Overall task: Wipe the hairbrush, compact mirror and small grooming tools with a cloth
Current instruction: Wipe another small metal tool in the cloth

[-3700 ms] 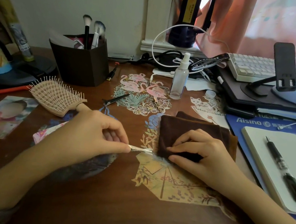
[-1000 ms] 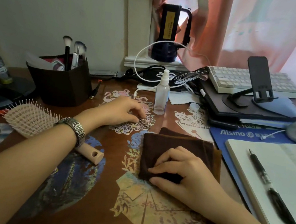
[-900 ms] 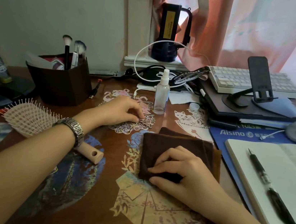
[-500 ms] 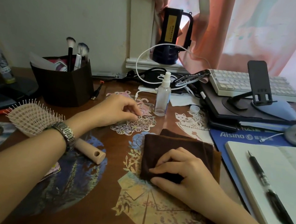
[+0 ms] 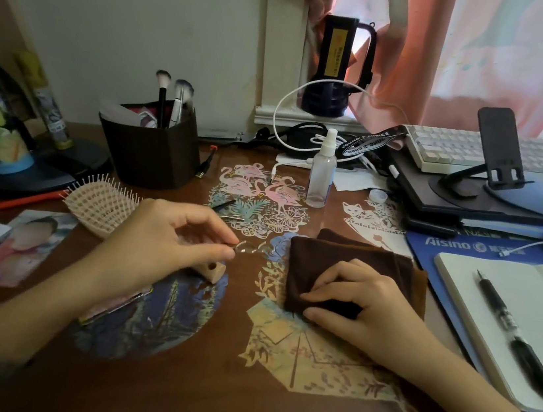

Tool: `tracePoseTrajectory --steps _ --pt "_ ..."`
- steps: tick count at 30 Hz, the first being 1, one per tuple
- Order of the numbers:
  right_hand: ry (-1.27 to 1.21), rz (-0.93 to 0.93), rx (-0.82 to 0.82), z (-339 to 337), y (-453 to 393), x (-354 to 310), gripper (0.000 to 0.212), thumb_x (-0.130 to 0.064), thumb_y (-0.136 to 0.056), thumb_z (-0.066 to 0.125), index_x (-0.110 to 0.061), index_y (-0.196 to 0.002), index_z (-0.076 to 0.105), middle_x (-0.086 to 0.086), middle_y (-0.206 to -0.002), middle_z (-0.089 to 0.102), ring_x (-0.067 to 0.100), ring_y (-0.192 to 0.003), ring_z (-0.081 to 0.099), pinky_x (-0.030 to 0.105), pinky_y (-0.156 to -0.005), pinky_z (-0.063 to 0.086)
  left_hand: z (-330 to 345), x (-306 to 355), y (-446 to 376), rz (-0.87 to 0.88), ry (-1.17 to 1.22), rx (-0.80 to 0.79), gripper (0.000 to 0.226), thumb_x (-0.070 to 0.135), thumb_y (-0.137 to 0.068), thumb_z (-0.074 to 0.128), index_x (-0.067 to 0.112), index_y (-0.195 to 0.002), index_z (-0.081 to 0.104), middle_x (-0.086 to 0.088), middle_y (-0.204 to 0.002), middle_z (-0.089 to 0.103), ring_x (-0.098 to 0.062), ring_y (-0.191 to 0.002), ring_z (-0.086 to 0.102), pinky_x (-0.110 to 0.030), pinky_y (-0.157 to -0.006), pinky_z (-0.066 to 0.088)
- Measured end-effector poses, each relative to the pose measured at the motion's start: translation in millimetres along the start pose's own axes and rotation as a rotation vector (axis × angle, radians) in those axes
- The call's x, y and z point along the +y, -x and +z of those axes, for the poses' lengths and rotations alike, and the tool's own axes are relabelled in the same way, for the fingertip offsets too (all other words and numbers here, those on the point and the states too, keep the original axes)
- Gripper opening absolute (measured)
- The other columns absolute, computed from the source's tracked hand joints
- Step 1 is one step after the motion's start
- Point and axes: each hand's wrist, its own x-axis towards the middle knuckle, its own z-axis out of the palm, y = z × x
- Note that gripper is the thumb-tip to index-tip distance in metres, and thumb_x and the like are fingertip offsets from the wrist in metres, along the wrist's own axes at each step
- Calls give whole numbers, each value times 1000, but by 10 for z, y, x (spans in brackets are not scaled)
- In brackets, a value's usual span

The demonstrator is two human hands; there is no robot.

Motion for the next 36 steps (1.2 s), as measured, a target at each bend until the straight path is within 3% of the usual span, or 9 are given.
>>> tracePoseTrajectory --steps 5,10,20,27,30,36 --pt "-2 0 11 8 1 12 24 -46 -82 64 -33 -99 74 -21 -94 60 6 -92 57 25 -78 49 108 39 309 33 -34 -88 13 28 -65 78 28 -78 75 20 -83 71 1 -81 66 -5 -68 47" --pt "-11 6 10 3 10 18 22 -45 -82 64 -36 -100 72 -21 -94 60 6 -92 57 24 -78 49 269 -56 402 66 -62 -147 11 25 -69 82 28 -78 77 17 -77 70 -2 -73 67 -9 -65 48" --pt "-46 -5 33 1 5 20 24 -44 -83 63 -32 -100 74 -19 -93 62 7 -92 58 24 -78 49 541 -69 336 82 -102 -103 10 23 -72 81 26 -78 74 15 -71 67 -2 -78 65 -11 -67 49" --pt "-38 -4 28 2 4 14 24 -43 -82 64 -31 -100 74 -19 -93 62 7 -91 58 22 -78 49 512 -182 377 103 -135 -65 29 56 -68 66 34 -85 72 20 -80 66 1 -82 62 -13 -70 48" --pt "-35 -9 28 2 5 9 25 -44 -82 63 -31 -100 75 -19 -93 62 8 -91 58 23 -78 49 494 -208 394 102 -156 -52 30 58 -68 65 35 -84 72 21 -85 65 1 -80 60 -12 -68 47" --pt "-39 -12 27 -2 2 0 24 -44 -82 63 -33 -100 73 -19 -93 62 8 -91 59 25 -77 49 536 -207 376 100 -176 -46 27 57 -69 62 33 -78 73 16 -74 64 -3 -77 58 -14 -66 45"
